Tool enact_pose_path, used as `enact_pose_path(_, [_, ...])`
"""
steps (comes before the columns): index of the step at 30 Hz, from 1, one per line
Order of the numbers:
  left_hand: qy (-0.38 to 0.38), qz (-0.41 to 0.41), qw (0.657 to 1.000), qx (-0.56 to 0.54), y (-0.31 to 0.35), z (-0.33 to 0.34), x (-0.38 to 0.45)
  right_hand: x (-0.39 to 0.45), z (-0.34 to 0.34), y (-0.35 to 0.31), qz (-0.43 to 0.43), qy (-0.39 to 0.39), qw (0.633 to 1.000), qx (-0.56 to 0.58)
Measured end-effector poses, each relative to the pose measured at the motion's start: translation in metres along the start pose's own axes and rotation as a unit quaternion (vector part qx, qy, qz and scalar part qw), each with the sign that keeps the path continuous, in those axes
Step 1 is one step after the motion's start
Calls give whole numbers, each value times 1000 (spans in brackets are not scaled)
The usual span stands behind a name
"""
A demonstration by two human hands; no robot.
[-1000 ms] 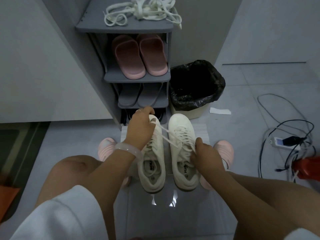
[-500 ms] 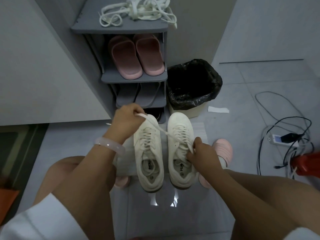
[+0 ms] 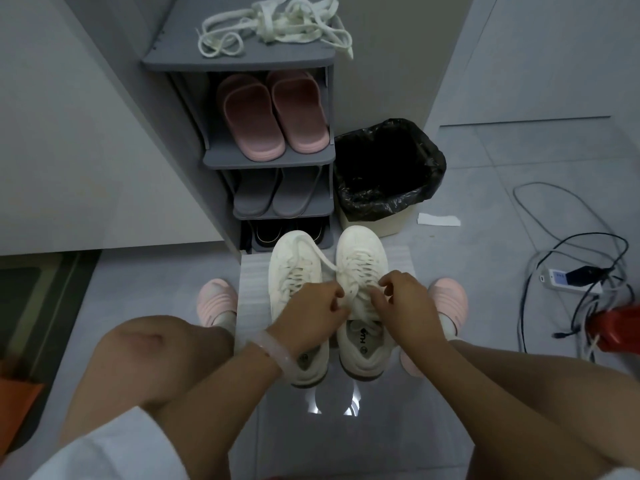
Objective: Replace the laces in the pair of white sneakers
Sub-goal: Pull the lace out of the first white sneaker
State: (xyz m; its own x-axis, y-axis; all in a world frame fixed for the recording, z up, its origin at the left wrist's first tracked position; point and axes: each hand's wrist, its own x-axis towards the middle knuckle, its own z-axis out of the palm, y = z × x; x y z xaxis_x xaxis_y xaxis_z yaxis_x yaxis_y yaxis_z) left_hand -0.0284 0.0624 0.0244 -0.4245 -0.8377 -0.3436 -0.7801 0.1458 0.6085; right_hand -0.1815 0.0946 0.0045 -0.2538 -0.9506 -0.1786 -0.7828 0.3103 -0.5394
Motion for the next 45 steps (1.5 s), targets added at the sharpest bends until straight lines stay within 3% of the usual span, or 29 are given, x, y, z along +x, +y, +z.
enact_pose_path(6, [20,-1,997,77,4,21,11,6,4,-16,-5,18,998,-67])
enact_pose_path(9, [23,2,995,101,4,24,14,13,5,-18,36,16,997,64])
enact_pose_path(12, [25,-25,995,94,2,25,17,19,-3,-20,129,-81,962,228])
enact_pose_path(14, [31,-37,996,81,-1,24,18,21,-11,-18,143,-171,953,205])
enact_pose_path(16, [35,-37,996,76,-3,21,18,25,-20,-11,125,-209,959,145])
enact_pose_path(19, [30,-34,996,80,-7,20,18,33,-40,6,79,-77,993,-31])
enact_pose_path(21, [23,-30,996,82,-8,20,18,35,-48,15,111,29,993,-1])
enact_pose_path(22, [18,-25,996,81,-8,21,18,35,-48,17,159,50,980,105])
enact_pose_path(23, [15,-19,996,81,-8,21,18,32,-48,16,217,44,942,250])
enact_pose_path(24, [13,-15,997,79,-8,21,18,28,-48,12,265,4,879,396])
enact_pose_path(25, [12,-15,997,74,-8,21,18,24,-47,7,293,-38,821,490])
enact_pose_path(26, [12,-17,997,68,-8,21,18,21,-45,2,300,-72,803,511])
enact_pose_path(27, [12,-18,998,64,-9,20,18,21,-44,0,285,-80,831,471])
enact_pose_path(29, [12,-19,998,63,-9,19,18,27,-47,5,190,-50,948,251])
enact_pose_path(30, [11,-20,998,66,-9,19,18,31,-52,9,128,-15,986,105])
enact_pose_path(31, [11,-22,997,68,-9,20,19,35,-57,14,78,23,996,-34])
enact_pose_path(32, [11,-25,997,69,-10,20,19,36,-63,18,39,60,989,-132])
enact_pose_path(34, [9,-30,997,68,-10,21,19,36,-63,24,42,96,983,-153])
enact_pose_path(35, [8,-32,997,64,-11,21,20,35,-60,24,85,82,992,-53])
enact_pose_path(36, [6,-34,998,59,-11,21,20,33,-57,19,151,51,979,130])
enact_pose_path(37, [5,-34,998,55,-11,20,20,30,-57,13,215,5,920,326])
enact_pose_path(38, [3,-35,998,51,-11,19,19,27,-58,9,264,-26,856,444])
enact_pose_path(39, [4,-33,998,45,-11,20,19,27,-59,10,266,-38,856,442])
enact_pose_path(41, [9,-31,999,34,-13,20,19,34,-63,21,170,-1,972,160])
enact_pose_path(42, [8,-36,999,29,-14,20,19,36,-69,27,116,44,992,-18])
enact_pose_path(43, [10,-37,999,23,-15,20,19,38,-76,30,79,87,984,-137])
enact_pose_path(45, [13,-40,999,24,-15,20,19,38,-85,31,43,118,969,-214])
